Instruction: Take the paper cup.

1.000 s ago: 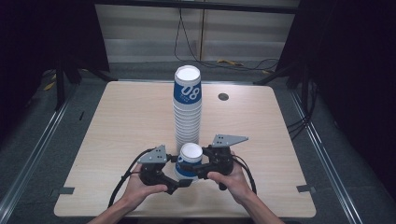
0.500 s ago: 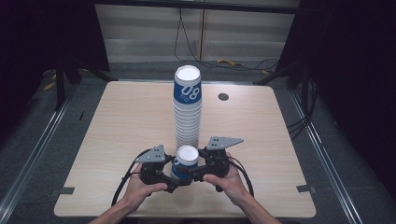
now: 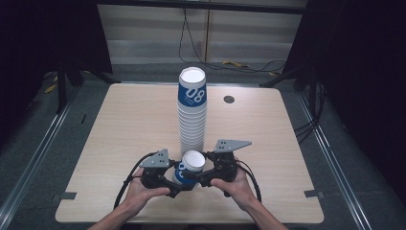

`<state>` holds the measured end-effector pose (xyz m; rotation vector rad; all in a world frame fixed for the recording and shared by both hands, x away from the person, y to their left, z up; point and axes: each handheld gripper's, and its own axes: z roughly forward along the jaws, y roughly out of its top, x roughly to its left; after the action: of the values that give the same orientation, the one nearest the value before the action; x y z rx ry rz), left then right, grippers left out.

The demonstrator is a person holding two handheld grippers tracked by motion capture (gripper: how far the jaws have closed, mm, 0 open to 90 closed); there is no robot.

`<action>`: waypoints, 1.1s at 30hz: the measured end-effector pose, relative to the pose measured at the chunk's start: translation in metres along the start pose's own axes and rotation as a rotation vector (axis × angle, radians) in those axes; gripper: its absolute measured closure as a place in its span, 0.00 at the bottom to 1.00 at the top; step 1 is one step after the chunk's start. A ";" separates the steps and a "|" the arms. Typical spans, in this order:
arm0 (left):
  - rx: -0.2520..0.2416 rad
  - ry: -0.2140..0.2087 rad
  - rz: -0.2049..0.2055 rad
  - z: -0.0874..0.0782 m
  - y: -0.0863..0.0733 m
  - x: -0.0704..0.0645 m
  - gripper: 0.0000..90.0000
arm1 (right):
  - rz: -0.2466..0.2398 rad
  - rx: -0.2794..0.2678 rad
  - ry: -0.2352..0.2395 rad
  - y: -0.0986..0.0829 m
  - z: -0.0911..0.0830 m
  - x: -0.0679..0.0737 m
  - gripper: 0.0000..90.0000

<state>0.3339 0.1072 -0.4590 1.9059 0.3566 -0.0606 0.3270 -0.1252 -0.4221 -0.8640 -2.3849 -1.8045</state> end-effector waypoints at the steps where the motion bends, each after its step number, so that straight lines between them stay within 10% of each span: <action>1: 0.000 -0.001 -0.003 0.000 0.000 0.000 0.25 | 0.000 0.003 -0.003 0.000 0.000 0.000 0.15; 33: 0.114 0.044 -0.024 -0.008 0.001 0.009 0.25 | -0.057 0.129 -0.037 0.006 -0.022 -0.006 0.23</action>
<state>0.3414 0.1163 -0.4571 2.0185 0.4139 -0.0562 0.3283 -0.1459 -0.4117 -0.8308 -2.5400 -1.6451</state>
